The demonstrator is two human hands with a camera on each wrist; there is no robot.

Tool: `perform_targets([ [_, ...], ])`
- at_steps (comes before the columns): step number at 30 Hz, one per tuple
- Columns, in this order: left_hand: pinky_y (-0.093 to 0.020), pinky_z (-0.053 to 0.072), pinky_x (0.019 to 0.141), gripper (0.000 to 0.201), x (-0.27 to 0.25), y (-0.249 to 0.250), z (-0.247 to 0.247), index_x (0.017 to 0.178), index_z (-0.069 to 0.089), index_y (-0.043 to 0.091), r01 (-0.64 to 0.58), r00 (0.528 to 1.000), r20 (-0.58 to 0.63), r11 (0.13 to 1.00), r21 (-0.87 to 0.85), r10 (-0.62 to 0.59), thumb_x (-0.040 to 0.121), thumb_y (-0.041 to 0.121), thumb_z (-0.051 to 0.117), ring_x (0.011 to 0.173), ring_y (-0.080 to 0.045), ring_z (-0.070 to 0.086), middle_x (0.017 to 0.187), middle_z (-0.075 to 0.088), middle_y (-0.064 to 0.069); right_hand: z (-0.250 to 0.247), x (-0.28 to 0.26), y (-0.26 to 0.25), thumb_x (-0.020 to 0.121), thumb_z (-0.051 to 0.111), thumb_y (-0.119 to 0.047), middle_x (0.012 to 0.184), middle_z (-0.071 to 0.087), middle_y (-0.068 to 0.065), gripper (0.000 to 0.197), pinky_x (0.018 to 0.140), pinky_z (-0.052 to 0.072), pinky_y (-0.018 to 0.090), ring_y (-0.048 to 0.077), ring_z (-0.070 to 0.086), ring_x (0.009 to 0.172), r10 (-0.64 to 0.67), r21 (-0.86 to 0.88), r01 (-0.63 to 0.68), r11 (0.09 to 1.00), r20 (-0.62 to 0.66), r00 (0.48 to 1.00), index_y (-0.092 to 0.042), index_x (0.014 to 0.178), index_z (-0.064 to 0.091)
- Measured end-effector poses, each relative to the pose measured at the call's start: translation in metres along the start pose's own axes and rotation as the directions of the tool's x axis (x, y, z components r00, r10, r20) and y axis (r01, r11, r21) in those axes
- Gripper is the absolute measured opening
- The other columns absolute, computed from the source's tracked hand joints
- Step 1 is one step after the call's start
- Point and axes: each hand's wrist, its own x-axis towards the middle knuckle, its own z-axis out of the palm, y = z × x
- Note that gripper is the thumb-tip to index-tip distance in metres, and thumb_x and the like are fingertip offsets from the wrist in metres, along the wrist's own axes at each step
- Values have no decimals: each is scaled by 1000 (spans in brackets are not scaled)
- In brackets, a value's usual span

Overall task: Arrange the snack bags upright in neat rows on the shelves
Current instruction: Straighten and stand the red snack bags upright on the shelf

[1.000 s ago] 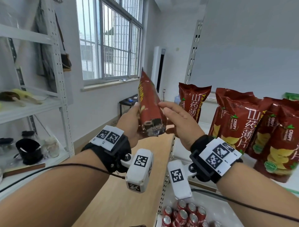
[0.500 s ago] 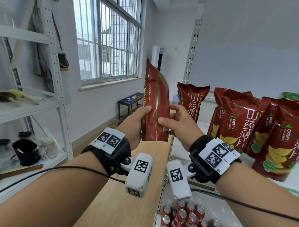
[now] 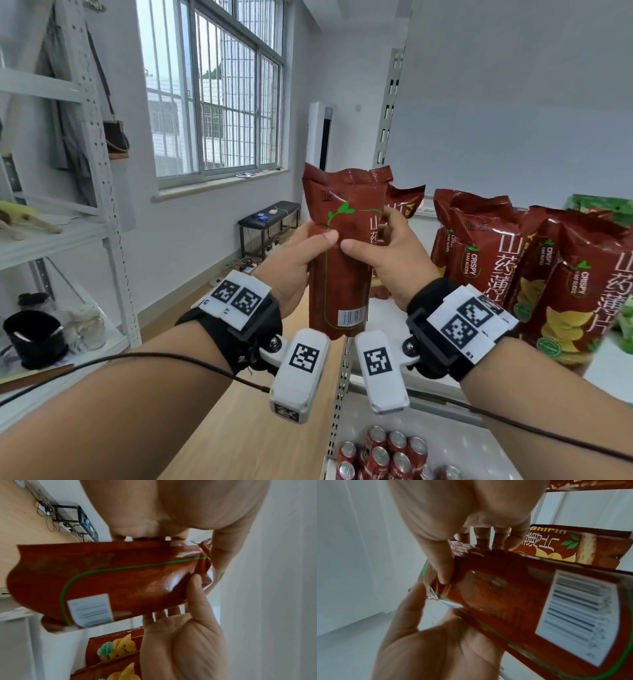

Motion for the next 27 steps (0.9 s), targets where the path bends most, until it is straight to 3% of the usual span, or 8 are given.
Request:
perform_targets([
  [4, -31, 56, 80, 39, 10, 0, 4, 115, 60, 14, -52, 999, -20, 995, -80, 50, 77, 21, 60, 92, -18, 69, 100, 73, -4, -5, -1, -1, 79, 72, -13, 104, 63, 0, 36, 77, 54, 25, 13, 63, 95, -40, -17, 40, 999, 18, 999, -28, 107, 54],
  [7, -32, 57, 79, 41, 13, -2, 5, 116, 60, 11, -30, 999, -21, 993, -115, 28, 75, 15, 58, 86, -17, 70, 96, 73, -5, -14, 2, -9, 86, 63, -19, 91, 65, -6, 11, 58, 48, 12, 3, 65, 79, -27, 48, 29, 998, -47, 999, -25, 95, 59],
  [11, -30, 59, 73, 31, 15, -6, 9, 118, 56, 3, 6, 1000, -28, 989, -148, -10, 89, 3, 44, 78, -18, 69, 93, 70, -10, -23, 4, -15, 90, 59, -13, 74, 66, -13, 11, 48, 43, 8, -5, 62, 59, -55, 62, 58, 996, -47, 997, -23, 90, 63],
  [13, -29, 59, 69, 26, 17, -6, 11, 111, 56, 5, 12, 999, -42, 986, -166, -20, 92, 2, 39, 72, -17, 67, 86, 69, -9, -24, 6, -15, 93, 54, -16, 65, 65, -15, 13, 47, 42, 9, -5, 57, 53, -60, 64, 64, 996, -59, 996, -22, 87, 64],
  [17, -31, 57, 74, 28, 18, -7, 14, 115, 54, 6, 21, 999, -44, 986, -168, -29, 93, 4, 37, 75, -19, 64, 92, 65, -11, -27, 9, -12, 96, 51, -21, 68, 56, -1, 24, 46, 40, 14, 4, 44, 50, -59, 69, 66, 995, -98, 993, -22, 79, 68],
  [22, -32, 58, 75, 23, 20, -9, 16, 105, 59, 8, 2, 998, -58, 988, -154, -11, 93, 4, 40, 76, -18, 68, 90, 69, -9, -28, 7, -9, 96, 49, -21, 70, 65, -15, 17, 48, 43, 12, -3, 53, 51, -73, -26, 70, 997, -177, 981, -28, 89, 63],
  [25, -34, 56, 85, 26, 21, -11, 17, 116, 58, 8, -51, 998, -41, 990, -133, 46, 93, 7, 44, 89, -19, 68, 99, 70, -8, -29, 6, -6, 88, 60, -19, 67, 55, -11, 14, 46, 41, 14, -1, 49, 49, -112, -146, 75, 986, -264, 958, -26, 79, 53],
  [27, -36, 53, 90, 37, 20, -10, 19, 124, 54, 5, -79, 997, -18, 989, -122, 78, 89, 15, 49, 98, -22, 65, 109, 68, -11, -27, 1, -5, 87, 60, -23, 61, 53, -8, 15, 50, 46, 23, 4, 50, 51, -112, -181, 71, 981, -226, 968, -23, 73, 53],
])
